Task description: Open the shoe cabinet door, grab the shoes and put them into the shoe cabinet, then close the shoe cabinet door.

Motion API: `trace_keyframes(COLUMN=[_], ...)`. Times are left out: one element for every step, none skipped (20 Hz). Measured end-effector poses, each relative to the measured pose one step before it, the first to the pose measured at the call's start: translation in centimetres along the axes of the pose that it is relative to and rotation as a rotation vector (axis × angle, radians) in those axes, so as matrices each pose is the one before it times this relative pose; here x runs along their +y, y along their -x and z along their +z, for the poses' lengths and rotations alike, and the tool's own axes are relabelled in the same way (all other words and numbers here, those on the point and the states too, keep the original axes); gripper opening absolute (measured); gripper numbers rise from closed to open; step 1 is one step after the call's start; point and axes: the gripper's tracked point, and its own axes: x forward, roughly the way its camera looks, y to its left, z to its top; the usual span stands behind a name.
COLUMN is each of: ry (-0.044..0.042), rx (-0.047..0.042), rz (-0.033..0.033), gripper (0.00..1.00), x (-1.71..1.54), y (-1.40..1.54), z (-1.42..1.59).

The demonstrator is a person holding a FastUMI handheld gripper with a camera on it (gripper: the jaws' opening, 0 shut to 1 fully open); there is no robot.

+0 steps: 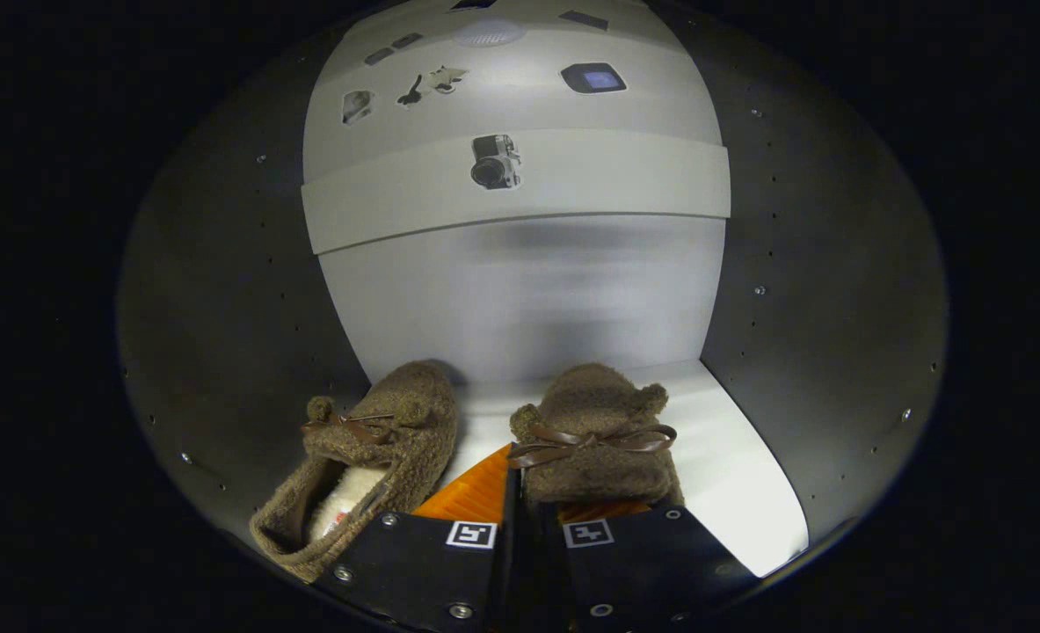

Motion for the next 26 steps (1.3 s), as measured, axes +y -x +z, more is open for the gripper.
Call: trace_keyframes(ry=[-0.01817,-0.01984,-0.01618,-0.01049,-0.00317,0.00483,0.0106,0.00962,0.00283,-0.00398,-0.00083,0.00467,0.00525,-0.00038,-0.00414,-0.0048,-0.00035,0.00726,0.00836,0.00298,0.00122,0.00334,0.00676,0.00706,0.00113,-0.00167], rx=[0.00543,0.00492,0.01186,0.01051,-0.0003,-0.00843,-0.00896,-0.00649,0.01025,0.0066,-0.00888,-0.01387,-0.00918,-0.00951,-0.00885,-0.00894,-0.00856,-0.00849,-0.00608,-0.00647,-0.01068,-0.011,-0.00921,-0.00629,-0.00319,-0.01259], rz=[0.01035,0.01281,0.00792,0.00794,0.00394,-0.00262,-0.00951,-0.00879,-0.00561,-0.0035,-0.00384,-0.00887,-0.00424,-0.0034,-0.00254,0.00001,0.00156,-0.00309,-0.00826,-0.00238,0.00255,0.00188,-0.00301,-0.01259,-0.00887,0.00503], gripper=[0.16,0.2,0.25,0.3,0.32,0.32,0.33,0.33,0.33,0.34,0.34,0.34,0.34,0.34,0.34,0.34,0.34,0.34,0.34,0.33,0.34,0.34,0.33,0.34,0.34,0.34], x=[0.272,0.244,0.12,0.161,0.175,0.023,-0.105,-0.139,0.0,0.023,0.082,-0.056,0.046,0.109,0.081,0.218,0.219,0.071,-0.022,0.198,0.11,0.323,-0.108,-0.31,-0.244,0.045], y=[0.241,0.414,0.324,0.305,0.542,0.571,0.626,0.336,0.322,0.501,0.638,0.796,0.887,1.029,1.128,1.136,1.321,1.386,1.413,1.331,1.404,1.767,1.543,1.532,1.531,1.547], z=[0.042,0.061,-0.129,-0.124,-0.022,0.068,-0.02,0.053,-0.278,-0.098,0.174,0.231,0.029,0.032,0.013,0.01,-0.108,-0.113,-0.26,-0.272,-0.154,-0.595,-0.421,-0.465,-0.56,-0.291])
